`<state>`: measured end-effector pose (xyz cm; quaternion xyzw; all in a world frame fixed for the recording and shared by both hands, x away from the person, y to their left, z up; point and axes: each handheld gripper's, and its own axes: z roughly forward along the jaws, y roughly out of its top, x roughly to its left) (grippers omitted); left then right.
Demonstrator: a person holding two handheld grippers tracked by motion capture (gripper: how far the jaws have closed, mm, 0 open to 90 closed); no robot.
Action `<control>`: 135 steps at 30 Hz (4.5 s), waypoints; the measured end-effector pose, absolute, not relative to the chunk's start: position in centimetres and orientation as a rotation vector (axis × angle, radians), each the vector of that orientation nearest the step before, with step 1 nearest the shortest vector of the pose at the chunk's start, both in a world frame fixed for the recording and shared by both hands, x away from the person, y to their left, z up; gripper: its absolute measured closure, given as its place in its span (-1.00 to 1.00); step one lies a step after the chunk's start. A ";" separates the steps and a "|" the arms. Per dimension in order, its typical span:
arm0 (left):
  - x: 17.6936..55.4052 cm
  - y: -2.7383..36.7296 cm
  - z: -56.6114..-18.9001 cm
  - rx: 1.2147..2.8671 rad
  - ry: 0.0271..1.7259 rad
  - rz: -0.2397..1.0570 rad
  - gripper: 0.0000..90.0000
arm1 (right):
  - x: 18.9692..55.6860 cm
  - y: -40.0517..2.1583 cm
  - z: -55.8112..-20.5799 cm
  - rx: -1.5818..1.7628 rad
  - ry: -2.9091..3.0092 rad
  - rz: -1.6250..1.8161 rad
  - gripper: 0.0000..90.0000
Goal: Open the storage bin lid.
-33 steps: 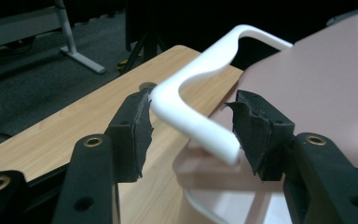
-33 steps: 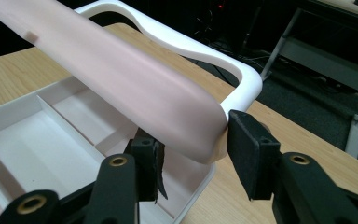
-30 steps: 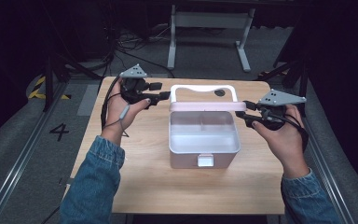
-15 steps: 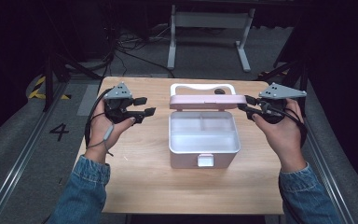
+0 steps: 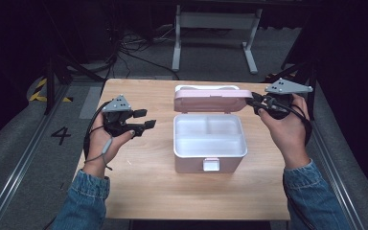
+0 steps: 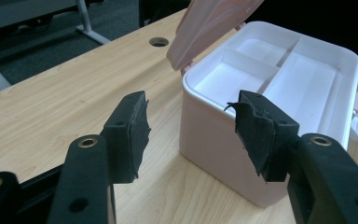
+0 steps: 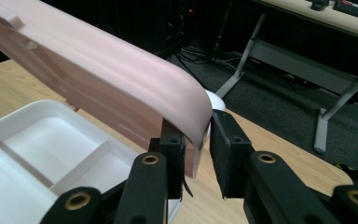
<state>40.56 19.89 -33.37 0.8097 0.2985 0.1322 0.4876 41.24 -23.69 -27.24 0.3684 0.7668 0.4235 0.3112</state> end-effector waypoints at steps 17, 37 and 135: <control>39.9 20.9 -34.2 1.963 0.755 0.320 0.00 | 43.8 -22.8 -26.9 1.072 1.945 1.057 0.89; 39.8 21.1 -34.8 1.976 0.761 0.317 0.00 | 47.4 -21.8 -26.6 1.192 1.917 1.041 0.94; 39.5 23.4 -35.5 1.946 0.823 0.293 -0.01 | 59.2 -21.8 -35.2 1.492 2.046 0.820 0.47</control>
